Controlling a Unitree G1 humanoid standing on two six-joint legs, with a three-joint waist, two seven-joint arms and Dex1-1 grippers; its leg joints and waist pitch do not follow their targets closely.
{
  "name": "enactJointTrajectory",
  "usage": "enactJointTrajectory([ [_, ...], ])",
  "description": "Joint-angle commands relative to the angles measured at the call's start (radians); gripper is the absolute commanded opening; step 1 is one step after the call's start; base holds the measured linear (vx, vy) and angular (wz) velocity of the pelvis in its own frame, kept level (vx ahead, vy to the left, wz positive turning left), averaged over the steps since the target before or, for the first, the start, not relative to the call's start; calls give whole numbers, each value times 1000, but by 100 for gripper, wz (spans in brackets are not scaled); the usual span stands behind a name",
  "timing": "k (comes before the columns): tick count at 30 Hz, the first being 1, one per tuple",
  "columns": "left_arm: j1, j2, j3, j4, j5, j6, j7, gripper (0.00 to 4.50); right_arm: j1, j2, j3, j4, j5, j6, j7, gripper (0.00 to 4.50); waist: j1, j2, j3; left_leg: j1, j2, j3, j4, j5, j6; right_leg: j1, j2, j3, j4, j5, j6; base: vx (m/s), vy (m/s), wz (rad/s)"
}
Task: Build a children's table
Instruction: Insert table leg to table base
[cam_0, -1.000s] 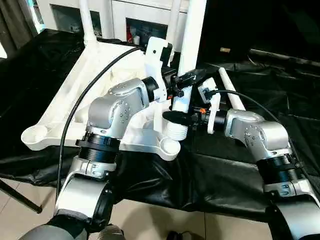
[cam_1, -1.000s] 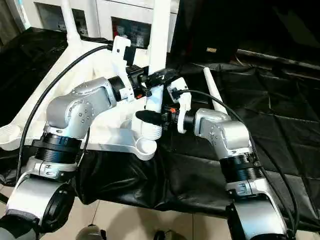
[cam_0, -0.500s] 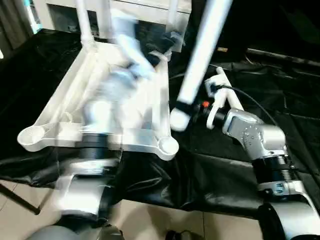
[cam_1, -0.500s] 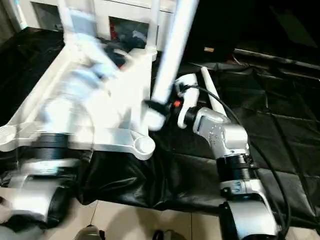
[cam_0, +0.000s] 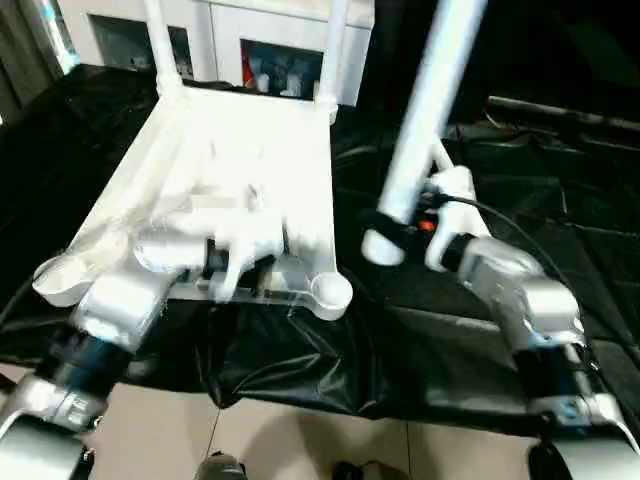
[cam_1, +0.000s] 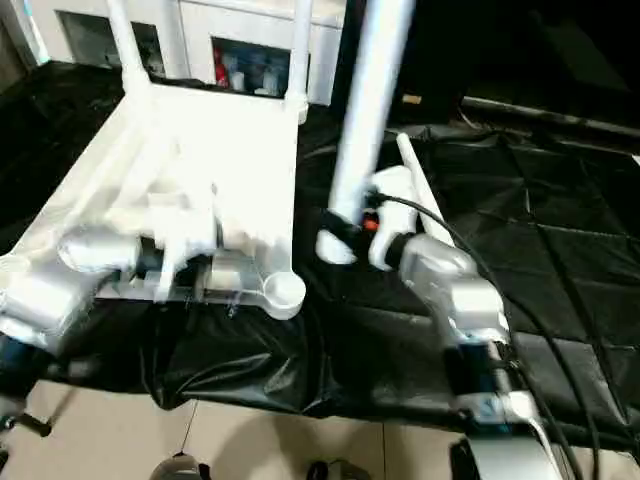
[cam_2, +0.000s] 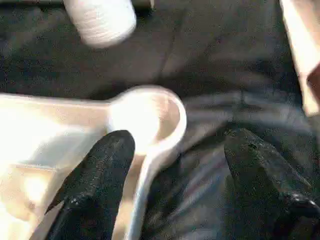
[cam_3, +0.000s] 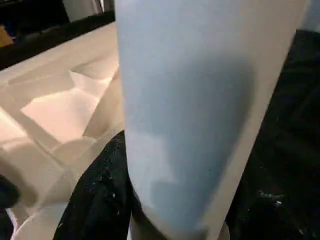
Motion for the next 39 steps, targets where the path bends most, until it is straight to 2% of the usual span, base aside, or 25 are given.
enactJointTrajectory([
  [1, -33, 1, -20, 47, 46, -63, 5, 294, 4, -8, 4, -44, -4, -2, 13, 192, -1, 25, -84, 12, -1, 3, -68, -241, -34, 69, -55, 49, -93, -420, -52, 0, 0, 0],
  [4, -47, 12, -28, 75, 55, -85, 5, 259, 11, -10, 14, -52, -4, -2, 21, 192, 0, 25, -84, 11, 2, 1, -69, -241, -32, 67, -58, 48, -91, -422, -57, 0, 0, 0],
  [5, -54, 14, -28, 87, 56, -90, 6, 249, 14, -10, 16, -57, 0, 0, 23, 192, -1, 28, -85, 11, 4, -1, -70, -241, -35, 68, -58, 48, -87, -407, -66, 0, 0, 0],
  [13, -115, 6, -15, 223, 83, -172, -41, 184, 32, -12, 26, -82, 4, 1, 34, 192, 2, 27, -91, 6, 4, 2, -68, -187, -31, 74, -56, 53, -67, -249, -122, 0, 0, 0],
  [14, -120, 8, -19, 232, 85, -174, -49, 173, 32, -13, 26, -83, 4, 1, 34, 192, 1, 35, -91, 7, 4, 2, -69, -193, -34, 74, -57, 53, -67, -236, -131, 0, 0, 0],
  [15, -128, 13, -27, 247, 85, -169, -73, 168, 33, -15, 26, -84, 5, 1, 35, 192, 1, 32, -91, 8, 4, 2, -69, -199, -34, 76, -57, 53, -67, -234, -138, 0, 0, 0],
  [19, -136, 18, -34, 279, 92, -174, -91, 139, 33, -14, 24, -85, 1, -4, 29, 192, 1, 32, -88, 11, 4, 3, -70, -220, -35, 74, -59, 54, -70, -264, -140, 0, 0, 0],
  [20, -139, 16, -33, 290, 97, -182, -89, 129, 33, -12, 24, -85, 1, -5, 27, 192, 1, 39, -88, 13, 4, 3, -70, -231, -38, 73, -59, 54, -74, -277, -138, 0, 0, 0],
  [22, -146, 11, -30, 316, 105, -199, -87, 123, 30, -8, 23, -84, 2, -6, 25, 192, 2, 36, -87, 12, 2, 3, -69, -236, -35, 74, -59, 53, -77, -304, -125, 0, 0, 0],
  [25, -150, 9, -28, 329, 110, -205, -91, 85, 29, -5, 25, -84, 1, -6, 25, 192, 3, 35, -87, 12, 3, 2, -69, -237, -36, 73, -60, 52, -80, -330, -117, 0, 0, 0],
  [28, -157, 11, -30, 350, 119, -211, -95, 79, 28, -2, 27, -83, 0, -8, 26, 192, 2, 34, -87, 11, 4, 1, -69, -237, -36, 73, -60, 51, -80, -335, -113, 0, 0, 0],
  [29, -160, 12, -31, 361, 124, -215, -98, 59, 27, -2, 28, -81, -1, -9, 27, 192, 3, 35, -88, 11, 3, 1, -69, -237, -36, 72, -61, 51, -80, -339, -112, 0, 0, 0],
  [33, -162, 12, -30, 383, 136, -229, -99, 29, 22, -1, 27, -78, 3, -8, 30, 192, 3, 35, -89, 9, 4, 1, -70, -226, -34, 73, -61, 52, -78, -313, -119, 0, 0, 0],
  [34, -161, 9, -26, 386, 137, -230, -93, 8, 21, 1, 24, -79, 10, -2, 33, 192, 2, 35, -89, 9, 6, 0, -70, -221, -36, 74, -61, 52, -73, -294, -126, 0, 0, 0],
  [39, -156, -24, -14, 379, 130, -201, -64, 2, 14, 8, 25, -95, 54, 54, 72, 192, 0, 34, -89, 8, 5, 2, -69, -219, -27, 75, -61, 53, -73, -282, -140, 0, 0, 0],
])
